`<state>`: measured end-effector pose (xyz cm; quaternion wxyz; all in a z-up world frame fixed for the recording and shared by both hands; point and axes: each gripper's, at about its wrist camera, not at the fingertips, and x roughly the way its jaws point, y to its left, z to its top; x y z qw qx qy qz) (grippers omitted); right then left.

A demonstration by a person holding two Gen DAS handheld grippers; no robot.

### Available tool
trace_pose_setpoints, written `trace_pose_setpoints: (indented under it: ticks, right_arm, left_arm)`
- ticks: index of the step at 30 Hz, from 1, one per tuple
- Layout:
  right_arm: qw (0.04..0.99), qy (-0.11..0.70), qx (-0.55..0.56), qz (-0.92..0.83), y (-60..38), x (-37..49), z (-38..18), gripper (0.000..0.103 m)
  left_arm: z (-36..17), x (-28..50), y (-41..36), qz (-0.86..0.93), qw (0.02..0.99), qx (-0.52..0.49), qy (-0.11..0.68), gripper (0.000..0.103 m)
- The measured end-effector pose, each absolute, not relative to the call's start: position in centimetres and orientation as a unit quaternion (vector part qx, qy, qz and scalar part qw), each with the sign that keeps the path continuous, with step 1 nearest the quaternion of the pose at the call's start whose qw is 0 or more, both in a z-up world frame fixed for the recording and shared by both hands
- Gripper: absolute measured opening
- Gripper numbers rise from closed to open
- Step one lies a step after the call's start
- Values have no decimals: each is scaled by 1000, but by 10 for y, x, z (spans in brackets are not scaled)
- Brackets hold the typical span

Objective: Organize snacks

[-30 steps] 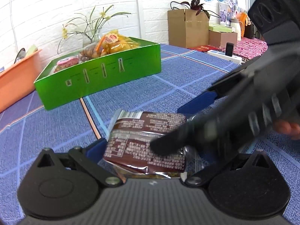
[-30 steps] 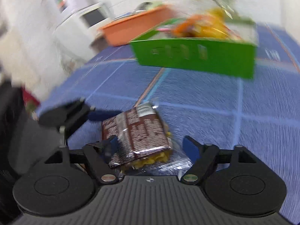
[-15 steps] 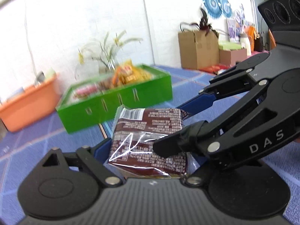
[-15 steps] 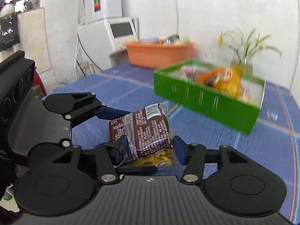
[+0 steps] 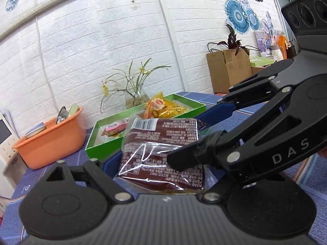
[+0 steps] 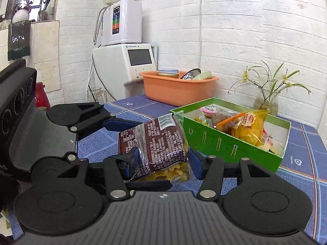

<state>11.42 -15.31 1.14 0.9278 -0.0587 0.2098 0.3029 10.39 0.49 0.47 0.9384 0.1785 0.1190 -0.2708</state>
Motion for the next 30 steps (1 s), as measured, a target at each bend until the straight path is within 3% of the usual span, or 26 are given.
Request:
trace_pose_setpoints:
  ticks: [11, 17, 22, 25, 30]
  right_arm:
    - [945, 147, -67, 285, -168, 200, 40, 90]
    - [949, 152, -61, 271, -175, 262, 42, 90]
    - [951, 187, -17, 247, -184, 298, 18, 93]
    - [961, 182, 36, 204, -198, 295, 14, 103]
    - [976, 127, 86, 155, -219, 256, 31, 103]
  left_arm:
    - [49, 196, -17, -269, 940, 202, 59, 86]
    - [54, 266, -24, -279, 939, 189, 62, 89]
    - [36, 312, -30, -276, 944, 139, 117, 102]
    - [32, 310, -25, -259, 952, 107, 121, 103]
    - [38, 287, -5, -180, 974, 84, 109, 103]
